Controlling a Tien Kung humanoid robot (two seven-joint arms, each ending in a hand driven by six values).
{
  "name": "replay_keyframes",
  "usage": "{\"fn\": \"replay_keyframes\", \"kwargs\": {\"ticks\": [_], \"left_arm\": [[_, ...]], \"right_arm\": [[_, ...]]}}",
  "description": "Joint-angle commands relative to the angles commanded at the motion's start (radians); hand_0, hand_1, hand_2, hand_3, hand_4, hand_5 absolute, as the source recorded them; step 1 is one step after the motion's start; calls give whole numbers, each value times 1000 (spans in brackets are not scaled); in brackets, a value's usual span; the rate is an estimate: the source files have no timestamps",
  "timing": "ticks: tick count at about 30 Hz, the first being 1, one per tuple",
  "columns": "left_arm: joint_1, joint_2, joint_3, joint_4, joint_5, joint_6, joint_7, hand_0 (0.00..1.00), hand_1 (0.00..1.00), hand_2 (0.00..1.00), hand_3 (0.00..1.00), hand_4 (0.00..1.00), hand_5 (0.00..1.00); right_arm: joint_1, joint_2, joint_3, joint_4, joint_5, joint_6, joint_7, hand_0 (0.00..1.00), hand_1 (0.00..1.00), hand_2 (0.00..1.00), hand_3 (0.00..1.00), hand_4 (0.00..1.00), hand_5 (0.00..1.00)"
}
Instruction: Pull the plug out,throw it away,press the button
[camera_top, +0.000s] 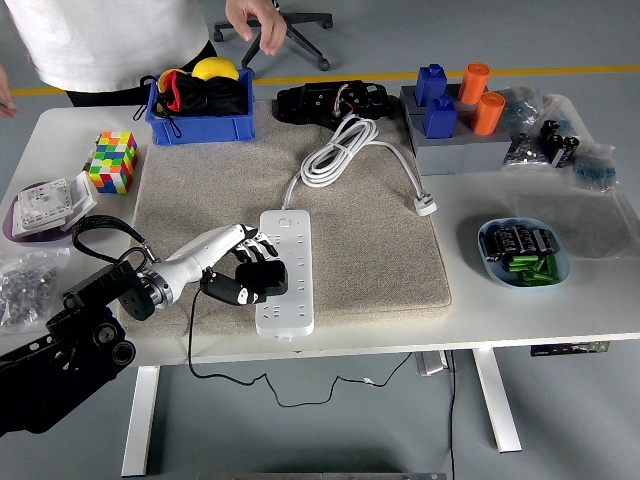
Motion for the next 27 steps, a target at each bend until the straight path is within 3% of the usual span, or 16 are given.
{"fn": "replay_keyframes", "kwargs": {"ticks": [2,3,14,15,19,27], "left_arm": [[-1,0,1,2,-7,2,0,364,376,427,582,811,2],[-2,0,1,3,-10,2,1,304,330,394,569,785,2],[-7,-4,12,21,-19,18,-15,331,303,367,564,754,2],[-6,-4,12,23,-19,20,-18,362,271,315,529,689,2],[-2,-5,13,27,-24,35,-39,362,271,315,529,689,2],[1,-2,-3,-11,2,41,-46,345,237,284,468,695,2]], "right_arm": [[0,-1,-1,0,-1,0,-1,740,660,645,614,657,479],[1,-1,-2,0,-1,0,-1,740,660,644,614,658,480],[4,-5,-8,0,1,-1,-3,740,660,644,614,658,479],[3,-5,-9,0,0,-1,-3,740,660,644,614,657,479],[1,-4,-11,0,1,-1,-2,740,660,644,614,657,479],[-2,-3,-7,0,-2,-1,-2,740,660,645,614,659,476]]}}
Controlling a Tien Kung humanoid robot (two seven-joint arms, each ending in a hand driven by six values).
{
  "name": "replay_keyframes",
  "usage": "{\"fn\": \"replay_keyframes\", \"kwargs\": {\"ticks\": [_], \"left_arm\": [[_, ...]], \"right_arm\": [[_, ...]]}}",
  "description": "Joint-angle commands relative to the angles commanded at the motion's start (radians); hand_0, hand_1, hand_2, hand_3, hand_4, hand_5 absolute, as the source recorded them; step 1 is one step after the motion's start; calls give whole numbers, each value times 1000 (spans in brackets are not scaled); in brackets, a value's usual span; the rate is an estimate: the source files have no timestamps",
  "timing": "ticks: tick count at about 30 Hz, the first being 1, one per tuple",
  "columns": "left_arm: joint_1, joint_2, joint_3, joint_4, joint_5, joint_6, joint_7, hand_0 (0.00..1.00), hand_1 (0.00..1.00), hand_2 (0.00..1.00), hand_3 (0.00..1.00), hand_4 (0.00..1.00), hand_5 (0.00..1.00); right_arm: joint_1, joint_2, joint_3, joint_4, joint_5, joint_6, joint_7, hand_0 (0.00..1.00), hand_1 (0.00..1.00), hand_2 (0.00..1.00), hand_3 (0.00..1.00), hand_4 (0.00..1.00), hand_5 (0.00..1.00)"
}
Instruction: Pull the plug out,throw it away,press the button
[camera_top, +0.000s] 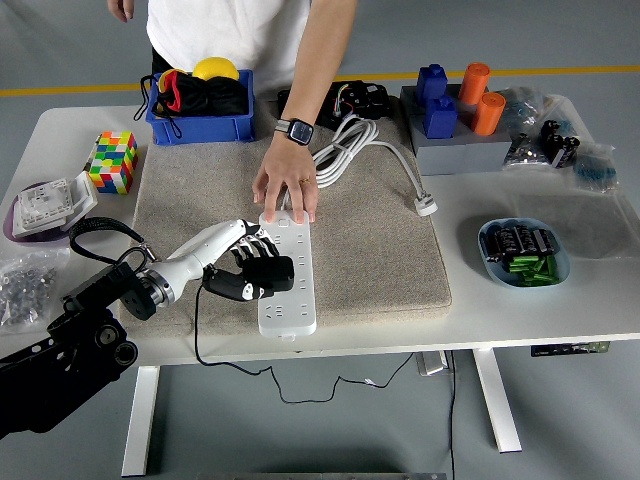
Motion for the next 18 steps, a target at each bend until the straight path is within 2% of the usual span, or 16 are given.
{"fn": "replay_keyframes", "kwargs": {"ticks": [8,11,12,17,18], "left_arm": [[-1,7,-32,-28,4,-5,3,348,236,283,464,692,2],[-1,3,-65,-1,0,6,-7,348,236,283,464,692,2],[-1,2,-74,9,2,8,-9,383,245,290,477,685,2],[-6,-5,-134,98,-3,4,-4,383,245,290,477,685,2],[-8,-6,-140,114,-9,2,-4,445,430,443,584,770,2]], "right_arm": [[0,4,6,0,1,0,2,740,660,644,614,659,479],[0,5,8,0,0,0,1,740,660,644,614,659,479],[0,5,7,0,0,0,1,740,660,645,614,658,479],[0,5,7,0,1,-1,2,740,660,645,614,658,479],[-1,5,7,0,2,-1,2,740,660,644,614,658,480]]}}
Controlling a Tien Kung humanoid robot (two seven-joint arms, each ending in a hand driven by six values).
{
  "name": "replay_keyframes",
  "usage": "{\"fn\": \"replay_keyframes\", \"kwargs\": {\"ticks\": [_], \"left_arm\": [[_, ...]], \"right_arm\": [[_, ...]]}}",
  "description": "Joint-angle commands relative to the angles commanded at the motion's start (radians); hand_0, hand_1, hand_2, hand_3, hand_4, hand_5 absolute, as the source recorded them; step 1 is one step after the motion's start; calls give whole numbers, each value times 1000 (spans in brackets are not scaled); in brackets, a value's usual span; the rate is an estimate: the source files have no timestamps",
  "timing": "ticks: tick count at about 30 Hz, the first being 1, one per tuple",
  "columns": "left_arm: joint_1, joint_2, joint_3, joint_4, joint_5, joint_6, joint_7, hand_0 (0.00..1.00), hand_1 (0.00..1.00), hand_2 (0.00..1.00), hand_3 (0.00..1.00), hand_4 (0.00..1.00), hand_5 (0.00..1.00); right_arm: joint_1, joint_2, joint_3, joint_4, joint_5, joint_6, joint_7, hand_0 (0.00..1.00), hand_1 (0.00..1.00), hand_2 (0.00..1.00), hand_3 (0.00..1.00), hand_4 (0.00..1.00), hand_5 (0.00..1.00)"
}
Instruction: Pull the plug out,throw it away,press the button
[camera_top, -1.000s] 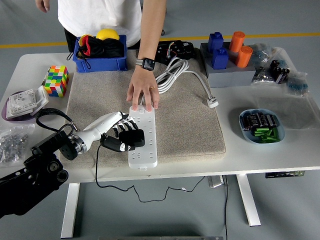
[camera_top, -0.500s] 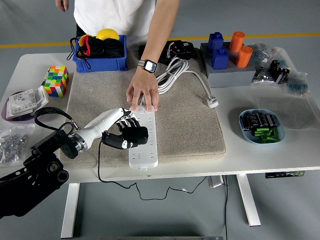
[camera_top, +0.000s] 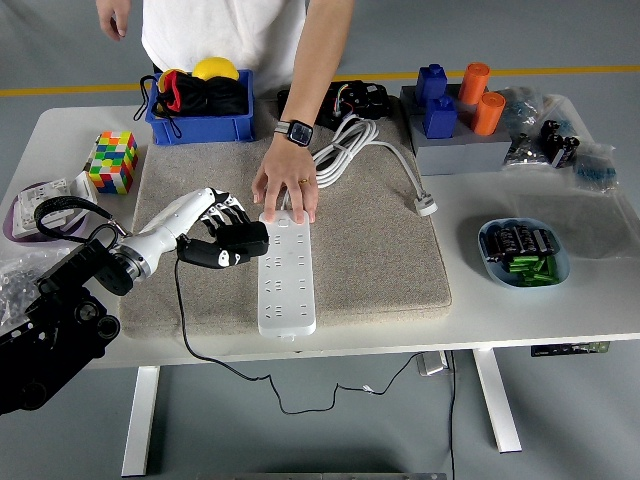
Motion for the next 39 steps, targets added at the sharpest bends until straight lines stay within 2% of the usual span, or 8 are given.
{"fn": "replay_keyframes", "kwargs": {"ticks": [5,6,11,12,18,35,36,39], "left_arm": [[-4,-9,-15,67,-12,-2,-5,445,430,443,584,770,2],[-5,-11,-16,78,-17,-1,-7,617,633,609,622,820,2],[-9,-22,-10,122,-61,9,-24,617,633,609,622,820,2],[-9,-23,-10,127,-64,10,-26,755,778,738,784,844,2],[-9,-28,-9,143,-68,10,-24,814,866,805,832,892,2],[-40,-40,-14,42,-53,26,-26,806,838,785,815,913,2],[-46,-42,-10,40,-54,24,-23,528,544,501,721,685,2],[-76,-54,13,49,-69,17,-14,528,544,501,721,685,2]], "right_arm": [[-1,0,-1,0,0,-1,0,740,660,644,614,658,480],[0,0,-1,0,0,0,-1,740,660,644,614,658,480],[1,1,-1,0,2,0,0,740,660,644,614,658,480],[1,1,-1,0,1,-1,0,740,660,644,615,659,478],[0,0,2,0,-1,-1,-3,740,661,645,614,658,481],[0,0,-4,0,3,-1,0,740,660,645,614,658,480],[0,0,-4,0,3,-1,-1,740,660,645,614,658,480],[0,0,-3,0,3,-2,-1,740,660,645,614,658,480]]}}
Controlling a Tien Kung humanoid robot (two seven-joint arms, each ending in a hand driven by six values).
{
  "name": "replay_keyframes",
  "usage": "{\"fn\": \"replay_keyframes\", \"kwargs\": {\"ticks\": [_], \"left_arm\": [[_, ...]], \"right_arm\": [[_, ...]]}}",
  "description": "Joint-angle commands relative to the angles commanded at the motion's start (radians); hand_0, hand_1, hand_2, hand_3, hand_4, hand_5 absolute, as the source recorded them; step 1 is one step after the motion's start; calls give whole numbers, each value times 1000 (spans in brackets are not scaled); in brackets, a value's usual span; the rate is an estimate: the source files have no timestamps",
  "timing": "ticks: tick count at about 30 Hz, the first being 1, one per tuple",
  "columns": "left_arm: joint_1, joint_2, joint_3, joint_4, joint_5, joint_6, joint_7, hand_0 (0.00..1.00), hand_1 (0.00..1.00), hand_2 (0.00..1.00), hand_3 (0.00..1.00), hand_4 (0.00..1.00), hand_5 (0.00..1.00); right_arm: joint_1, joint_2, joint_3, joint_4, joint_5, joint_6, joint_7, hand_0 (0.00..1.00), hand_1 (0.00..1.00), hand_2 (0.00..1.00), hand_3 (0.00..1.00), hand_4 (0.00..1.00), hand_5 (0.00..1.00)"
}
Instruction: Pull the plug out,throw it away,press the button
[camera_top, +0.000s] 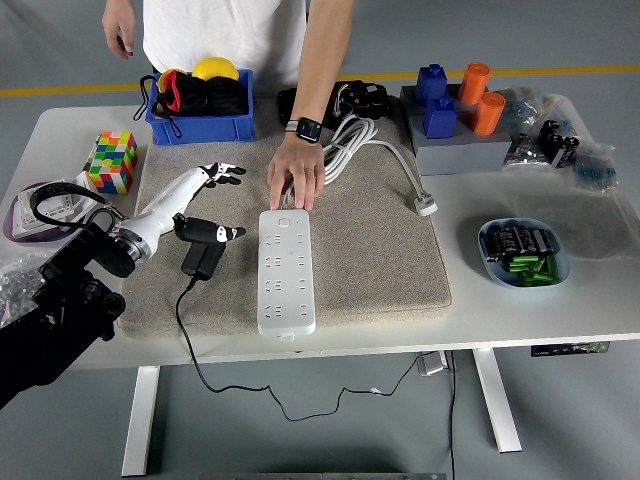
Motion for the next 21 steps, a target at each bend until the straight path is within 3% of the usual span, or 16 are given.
{"fn": "replay_keyframes", "kwargs": {"ticks": [2,3,8,9,15,21], "left_arm": [[-25,-9,22,13,-8,-3,11,528,544,501,721,685,2],[-39,-14,37,22,-12,-3,18,229,242,240,683,492,2],[-101,-42,102,69,-44,-9,47,229,242,240,683,492,2],[-111,-47,112,78,-54,-12,53,33,44,114,651,294,2],[-160,-80,169,128,-100,-55,110,24,25,102,631,281,2],[-189,-93,215,159,-116,-82,147,23,22,98,629,281,2]], "right_arm": [[0,0,0,0,0,0,0,740,660,645,614,658,480],[0,0,0,0,1,0,0,740,660,645,614,659,480],[0,-1,-3,0,3,0,0,740,660,645,614,659,480],[-1,-1,-4,0,4,0,0,740,661,645,614,659,482],[-1,-2,-8,0,6,-2,0,740,660,644,614,659,482],[0,-2,-7,0,6,-2,1,740,661,645,614,659,482]]}}
